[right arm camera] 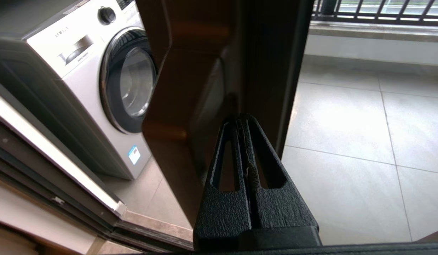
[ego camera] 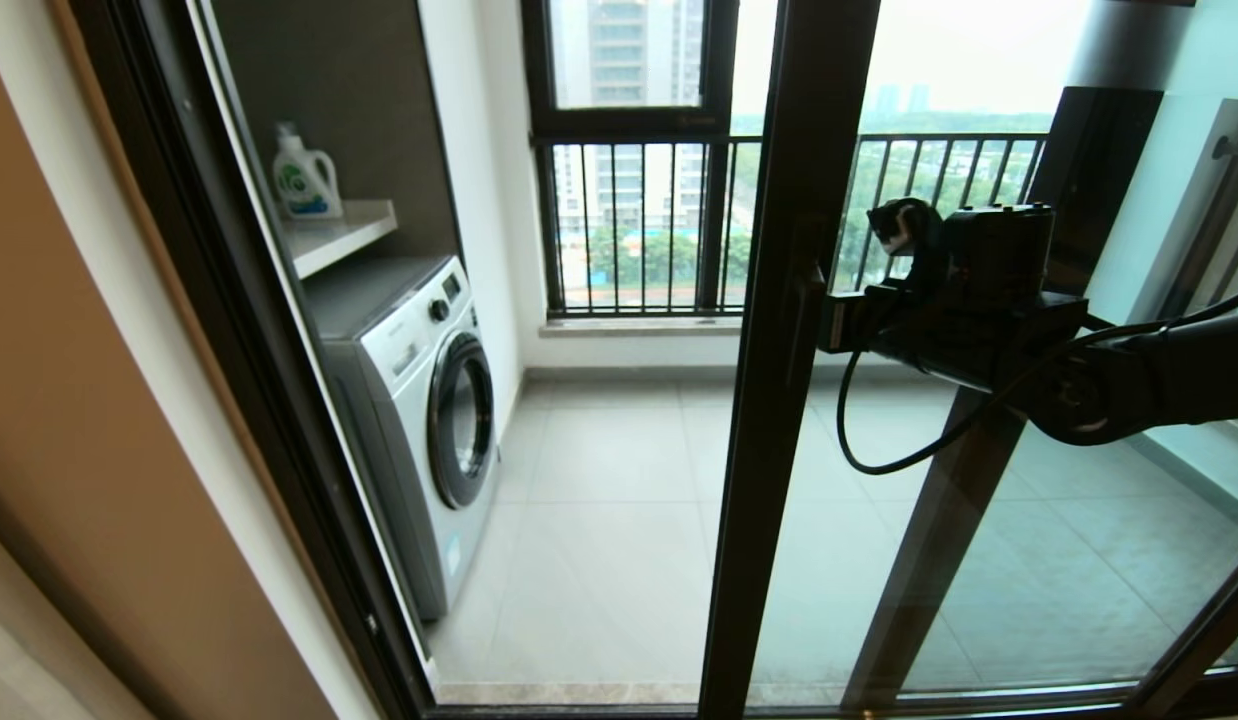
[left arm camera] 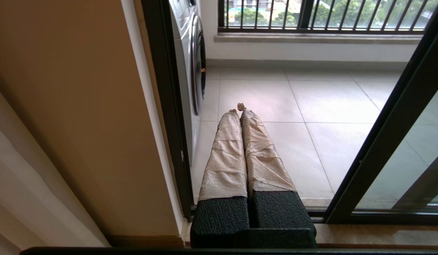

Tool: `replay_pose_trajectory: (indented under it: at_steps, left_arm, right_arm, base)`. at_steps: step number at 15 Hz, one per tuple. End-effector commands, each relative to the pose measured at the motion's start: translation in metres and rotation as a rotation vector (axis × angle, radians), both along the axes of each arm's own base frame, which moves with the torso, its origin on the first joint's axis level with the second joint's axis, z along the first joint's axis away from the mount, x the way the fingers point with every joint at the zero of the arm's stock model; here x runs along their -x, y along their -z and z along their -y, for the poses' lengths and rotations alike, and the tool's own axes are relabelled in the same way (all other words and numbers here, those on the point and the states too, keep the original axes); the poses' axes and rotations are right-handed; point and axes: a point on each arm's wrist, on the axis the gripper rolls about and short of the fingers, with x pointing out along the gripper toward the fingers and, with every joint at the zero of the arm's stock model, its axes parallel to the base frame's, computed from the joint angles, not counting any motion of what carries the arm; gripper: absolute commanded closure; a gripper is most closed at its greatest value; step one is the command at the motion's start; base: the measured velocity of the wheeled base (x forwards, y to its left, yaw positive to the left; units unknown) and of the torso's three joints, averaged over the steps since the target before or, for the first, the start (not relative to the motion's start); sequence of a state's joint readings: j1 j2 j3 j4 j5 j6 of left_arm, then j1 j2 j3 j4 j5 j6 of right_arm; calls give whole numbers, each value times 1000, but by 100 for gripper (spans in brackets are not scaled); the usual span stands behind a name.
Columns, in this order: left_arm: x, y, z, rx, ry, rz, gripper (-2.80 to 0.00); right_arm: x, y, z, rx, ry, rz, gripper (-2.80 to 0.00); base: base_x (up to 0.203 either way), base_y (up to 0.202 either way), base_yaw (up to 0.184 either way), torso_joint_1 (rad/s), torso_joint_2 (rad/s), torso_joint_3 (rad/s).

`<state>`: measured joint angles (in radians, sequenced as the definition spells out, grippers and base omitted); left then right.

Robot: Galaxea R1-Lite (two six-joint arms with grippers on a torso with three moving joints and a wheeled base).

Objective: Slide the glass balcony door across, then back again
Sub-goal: Close the slid door

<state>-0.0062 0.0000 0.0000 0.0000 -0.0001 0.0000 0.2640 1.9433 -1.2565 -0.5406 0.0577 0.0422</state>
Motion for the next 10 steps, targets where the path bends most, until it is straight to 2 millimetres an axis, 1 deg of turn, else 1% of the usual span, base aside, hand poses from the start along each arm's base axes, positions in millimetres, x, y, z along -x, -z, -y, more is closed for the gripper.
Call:
replay_pose_trajectory:
  at_steps: [1,3,4,6,10]
  left_arm:
    - [0,0,0,0,0,-2,0]
    - [0,0,0,0,0,-2,0]
    - [0,0,0,0,0,0,0]
    - [0,0,0,0,0,-2,0]
    - [0,0,0,0,0,-2,0]
  right_arm:
    - [-3,3,-10,3,-12,-2,0]
    - [-1,3,-18,6,-16,2,0]
    - [-1,-1,-23,9,-20,16,0]
    - [-4,-1,-28,24,-23,23,0]
    - [-1,3,-39,33,-25,10,0]
  base:
    - [0,0,0,0,0,0]
    - [0,0,0,0,0,0]
    - [0,0,0,0,0,0]
    - [0,0,0,0,0,0]
    - [0,0,0,0,0,0]
